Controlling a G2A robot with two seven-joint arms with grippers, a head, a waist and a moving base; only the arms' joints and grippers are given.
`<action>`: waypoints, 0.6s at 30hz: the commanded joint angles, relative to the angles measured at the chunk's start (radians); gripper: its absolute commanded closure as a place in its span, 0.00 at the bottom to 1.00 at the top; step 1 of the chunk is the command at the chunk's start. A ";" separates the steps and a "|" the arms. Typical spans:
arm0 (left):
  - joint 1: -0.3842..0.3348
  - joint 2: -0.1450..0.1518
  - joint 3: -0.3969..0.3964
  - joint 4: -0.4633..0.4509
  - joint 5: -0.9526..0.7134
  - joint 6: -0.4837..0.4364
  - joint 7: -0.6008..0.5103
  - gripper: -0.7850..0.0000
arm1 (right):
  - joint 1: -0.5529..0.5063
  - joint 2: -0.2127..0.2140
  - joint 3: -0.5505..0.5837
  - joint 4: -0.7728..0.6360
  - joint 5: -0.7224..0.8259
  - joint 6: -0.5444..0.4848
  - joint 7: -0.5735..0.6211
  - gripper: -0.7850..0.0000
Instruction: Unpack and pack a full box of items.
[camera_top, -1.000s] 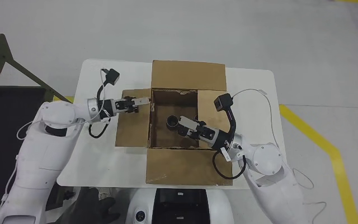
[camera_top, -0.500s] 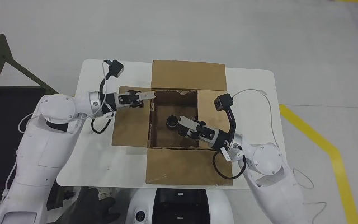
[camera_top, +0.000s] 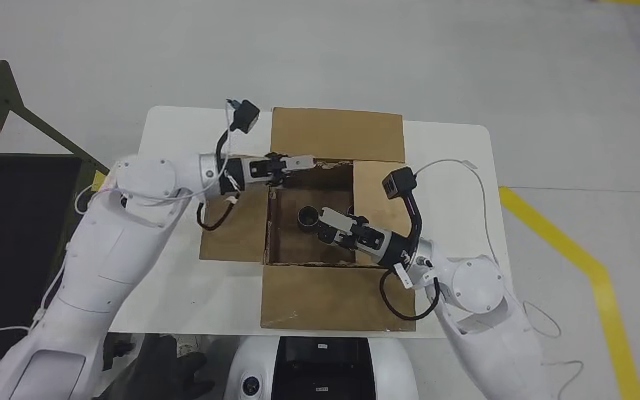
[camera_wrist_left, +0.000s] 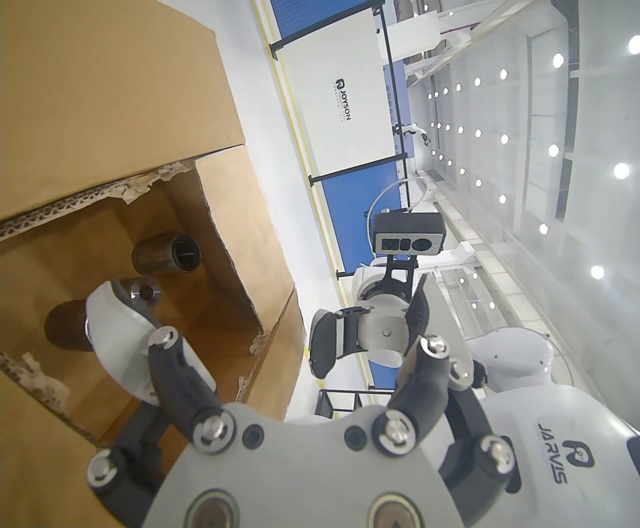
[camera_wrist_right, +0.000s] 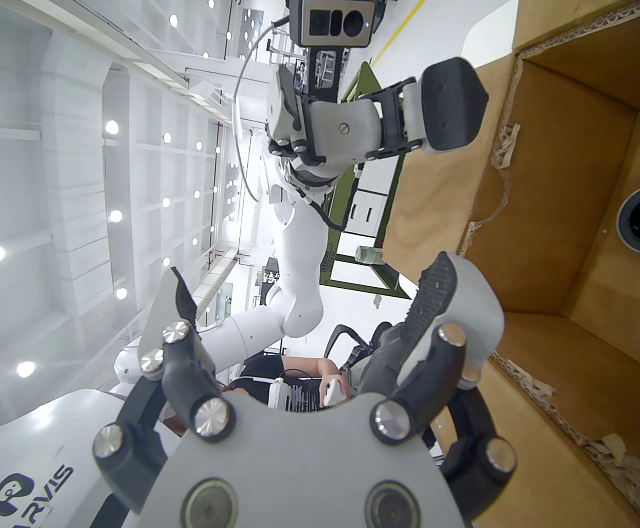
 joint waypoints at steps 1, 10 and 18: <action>-0.013 -0.005 0.020 0.005 0.006 0.006 0.013 0.00 | -0.005 0.002 -0.001 -0.001 0.002 0.013 -0.002 0.00; -0.056 -0.023 0.081 0.029 0.021 0.023 0.046 0.00 | -0.077 0.020 0.023 -0.049 -0.026 0.058 0.031 0.00; -0.077 -0.028 0.090 0.051 0.075 -0.001 0.068 0.00 | -0.127 0.033 0.054 -0.071 -0.021 0.039 0.050 0.00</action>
